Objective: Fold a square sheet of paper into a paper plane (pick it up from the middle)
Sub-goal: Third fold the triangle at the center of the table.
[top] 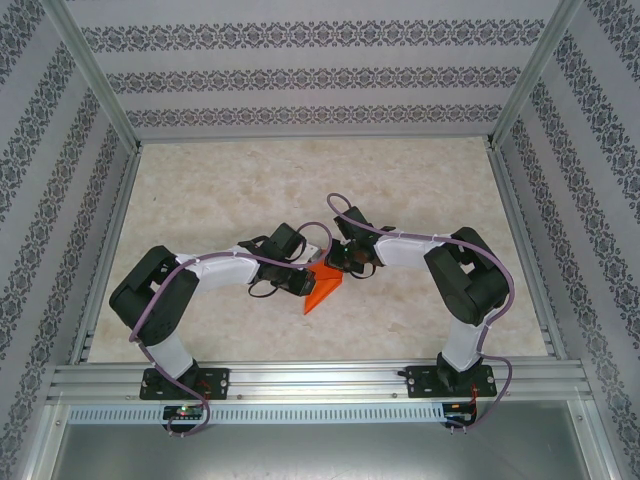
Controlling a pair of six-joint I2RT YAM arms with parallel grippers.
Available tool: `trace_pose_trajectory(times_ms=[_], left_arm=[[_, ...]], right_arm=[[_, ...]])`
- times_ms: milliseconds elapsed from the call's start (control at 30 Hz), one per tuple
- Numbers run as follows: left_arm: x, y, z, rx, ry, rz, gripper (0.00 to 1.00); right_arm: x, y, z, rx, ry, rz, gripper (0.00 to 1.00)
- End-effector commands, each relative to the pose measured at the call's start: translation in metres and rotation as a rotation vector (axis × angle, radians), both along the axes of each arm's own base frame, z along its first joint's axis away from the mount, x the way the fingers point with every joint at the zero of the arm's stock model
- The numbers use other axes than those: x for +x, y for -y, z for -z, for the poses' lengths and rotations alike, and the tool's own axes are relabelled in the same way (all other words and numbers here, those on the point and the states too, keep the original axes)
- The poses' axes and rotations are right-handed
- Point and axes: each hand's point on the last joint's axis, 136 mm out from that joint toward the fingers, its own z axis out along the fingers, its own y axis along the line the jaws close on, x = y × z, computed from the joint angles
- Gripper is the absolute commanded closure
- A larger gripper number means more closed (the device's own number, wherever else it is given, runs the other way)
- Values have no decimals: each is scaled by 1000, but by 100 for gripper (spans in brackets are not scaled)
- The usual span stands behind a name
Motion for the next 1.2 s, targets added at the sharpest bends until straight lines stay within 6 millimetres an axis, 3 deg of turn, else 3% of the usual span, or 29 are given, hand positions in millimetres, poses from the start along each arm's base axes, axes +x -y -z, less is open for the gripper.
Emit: trace_pose_trajectory(times_ms=[0, 500, 667, 867, 1000, 1167], left_arm=[[4, 1, 4, -11, -19, -21, 96], [-2, -8, 21, 25, -43, -45, 95], [-1, -8, 22, 26, -42, -40, 95], [-2, -6, 23, 25, -42, -22, 95], [-3, -5, 25, 24, -52, -14, 95], [-3, -4, 24, 18, -52, -9, 95]], right_arm=[[-8, 7, 14, -52, -38, 4, 91], [-7, 4, 8, -28, -26, 32, 90], [0, -1, -13, 22, 20, 49, 87], [9, 16, -62, 84, 150, 131, 84], [-4, 16, -78, 185, 193, 155, 87], [-34, -5, -67, 309, 169, 149, 95]])
